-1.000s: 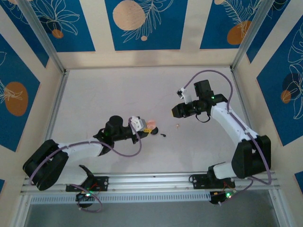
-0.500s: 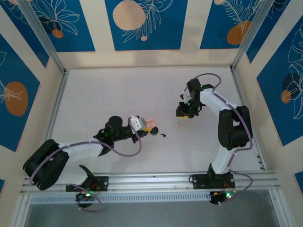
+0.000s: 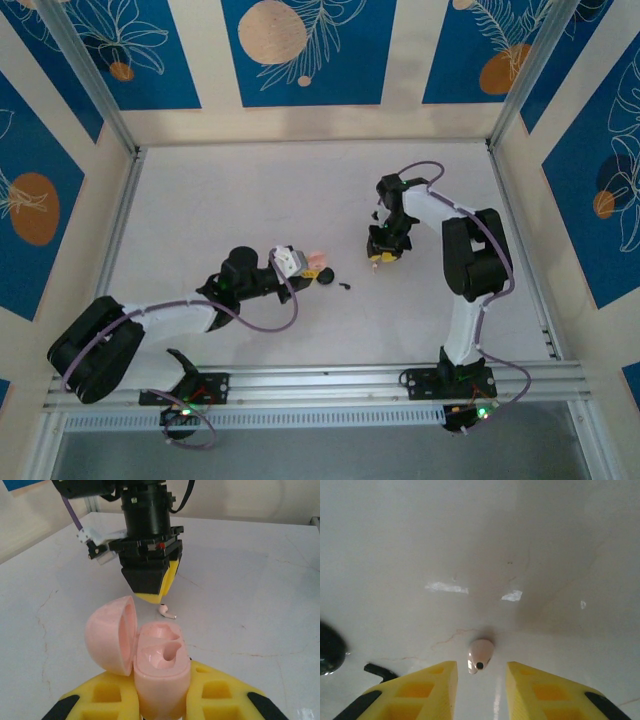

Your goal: Insert wireless bluetooth earbuds into charging case

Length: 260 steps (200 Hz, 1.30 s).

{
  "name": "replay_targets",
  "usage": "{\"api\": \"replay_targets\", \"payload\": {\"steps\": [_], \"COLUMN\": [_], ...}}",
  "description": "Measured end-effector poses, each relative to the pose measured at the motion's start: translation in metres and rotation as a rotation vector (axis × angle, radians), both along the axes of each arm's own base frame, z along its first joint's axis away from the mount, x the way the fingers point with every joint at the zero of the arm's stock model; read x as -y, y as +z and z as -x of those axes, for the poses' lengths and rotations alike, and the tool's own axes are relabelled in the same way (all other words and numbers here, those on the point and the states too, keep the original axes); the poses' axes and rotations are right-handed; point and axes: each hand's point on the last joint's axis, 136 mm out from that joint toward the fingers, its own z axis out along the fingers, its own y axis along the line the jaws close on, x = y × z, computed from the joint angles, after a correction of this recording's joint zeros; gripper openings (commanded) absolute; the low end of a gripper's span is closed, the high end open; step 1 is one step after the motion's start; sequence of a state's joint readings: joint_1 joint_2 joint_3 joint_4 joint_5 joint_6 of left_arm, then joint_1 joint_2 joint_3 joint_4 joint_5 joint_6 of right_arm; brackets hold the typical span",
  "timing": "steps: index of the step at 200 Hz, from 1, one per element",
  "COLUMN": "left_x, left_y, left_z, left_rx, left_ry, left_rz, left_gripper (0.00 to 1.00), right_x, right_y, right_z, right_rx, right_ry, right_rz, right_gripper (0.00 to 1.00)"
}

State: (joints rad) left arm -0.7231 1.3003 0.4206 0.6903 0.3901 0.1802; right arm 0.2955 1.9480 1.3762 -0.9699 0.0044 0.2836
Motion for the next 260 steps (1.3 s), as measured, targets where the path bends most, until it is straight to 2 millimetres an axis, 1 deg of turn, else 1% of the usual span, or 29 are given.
{"api": "replay_targets", "payload": {"steps": [57, 112, 151, 201, 260], "left_x": [-0.002, -0.004, -0.005, -0.007, -0.008], "left_y": [0.004, 0.001, -0.001, 0.001, 0.0], "left_z": [0.001, 0.002, 0.003, 0.004, 0.003], "left_rx": [0.007, 0.0, -0.003, 0.003, 0.0], "left_ry": [0.006, 0.007, 0.01, 0.018, 0.024], "left_rz": [0.004, -0.003, -0.007, -0.005, -0.01], "left_gripper": [0.09, 0.09, 0.09, 0.09, 0.08], "right_x": [-0.002, -0.003, -0.005, -0.006, -0.005], "right_y": [-0.008, -0.016, -0.017, -0.018, -0.019], "right_z": [0.001, 0.003, 0.004, 0.005, 0.005], "right_rx": [-0.026, -0.052, -0.054, -0.059, -0.058], "right_ry": [0.008, 0.009, 0.011, 0.012, 0.009], "right_rz": [0.025, 0.034, 0.035, 0.037, 0.045], "right_gripper": [0.31, 0.31, 0.3, 0.27, 0.19]}}
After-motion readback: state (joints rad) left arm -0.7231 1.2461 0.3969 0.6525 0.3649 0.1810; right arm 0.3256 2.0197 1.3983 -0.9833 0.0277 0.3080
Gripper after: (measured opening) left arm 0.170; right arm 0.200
